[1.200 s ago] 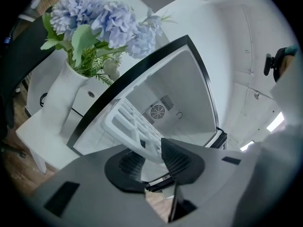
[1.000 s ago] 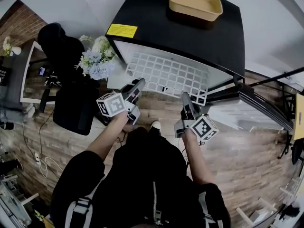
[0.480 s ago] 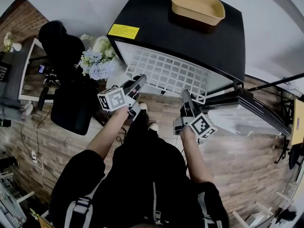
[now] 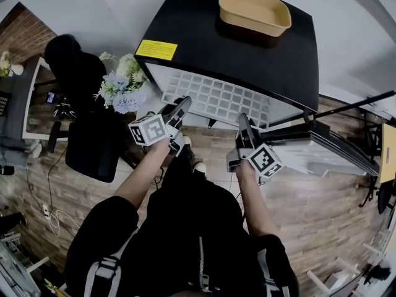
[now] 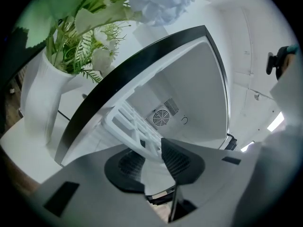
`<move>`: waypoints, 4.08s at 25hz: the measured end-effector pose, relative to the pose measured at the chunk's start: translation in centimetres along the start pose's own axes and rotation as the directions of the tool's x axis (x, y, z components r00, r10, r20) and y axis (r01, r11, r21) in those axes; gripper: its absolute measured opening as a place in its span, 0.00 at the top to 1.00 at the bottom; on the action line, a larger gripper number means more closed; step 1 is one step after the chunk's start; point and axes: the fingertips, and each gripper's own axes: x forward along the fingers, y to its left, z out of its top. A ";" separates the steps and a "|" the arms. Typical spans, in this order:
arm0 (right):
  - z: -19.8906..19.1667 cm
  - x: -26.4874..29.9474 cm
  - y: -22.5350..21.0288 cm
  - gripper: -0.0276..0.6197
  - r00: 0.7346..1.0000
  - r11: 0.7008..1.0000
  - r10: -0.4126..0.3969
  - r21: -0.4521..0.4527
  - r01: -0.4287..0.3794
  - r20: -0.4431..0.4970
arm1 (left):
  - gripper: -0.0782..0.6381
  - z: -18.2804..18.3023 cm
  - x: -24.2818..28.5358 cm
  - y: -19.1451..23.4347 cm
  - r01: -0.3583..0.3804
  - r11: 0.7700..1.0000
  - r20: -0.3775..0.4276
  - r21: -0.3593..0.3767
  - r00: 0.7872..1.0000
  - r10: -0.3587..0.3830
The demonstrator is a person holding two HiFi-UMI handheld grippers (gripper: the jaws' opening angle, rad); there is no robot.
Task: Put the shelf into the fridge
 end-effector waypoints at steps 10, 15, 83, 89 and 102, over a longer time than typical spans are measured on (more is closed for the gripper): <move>1.0 1.5 -0.3 0.76 0.999 1.000 -0.009 -0.012 0.010 0.035 | 0.73 0.7 1.5 0.5 -0.004 1.000 0.016 -0.002 1.000 0.004; 0.9 1.4 -0.3 0.76 1.000 1.000 -0.002 -0.009 0.003 0.031 | 0.73 0.7 1.5 0.2 0.010 1.000 0.026 0.013 1.000 -0.010; -0.2 4.7 -0.2 0.82 0.999 0.999 0.032 -0.019 -0.032 0.005 | 0.75 -0.3 4.2 -0.3 0.002 0.997 0.002 0.076 1.000 -0.003; -0.7 3.8 -0.1 0.84 0.999 0.995 0.050 -0.090 -0.051 -0.015 | 0.77 -0.8 2.9 -0.7 -0.021 0.984 -0.008 0.176 1.000 0.023; -0.7 -1.1 0.8 0.95 0.999 0.857 -0.046 -0.515 0.026 -0.025 | 0.84 -0.9 -1.8 -3.0 -0.059 0.839 -0.006 0.541 0.997 0.075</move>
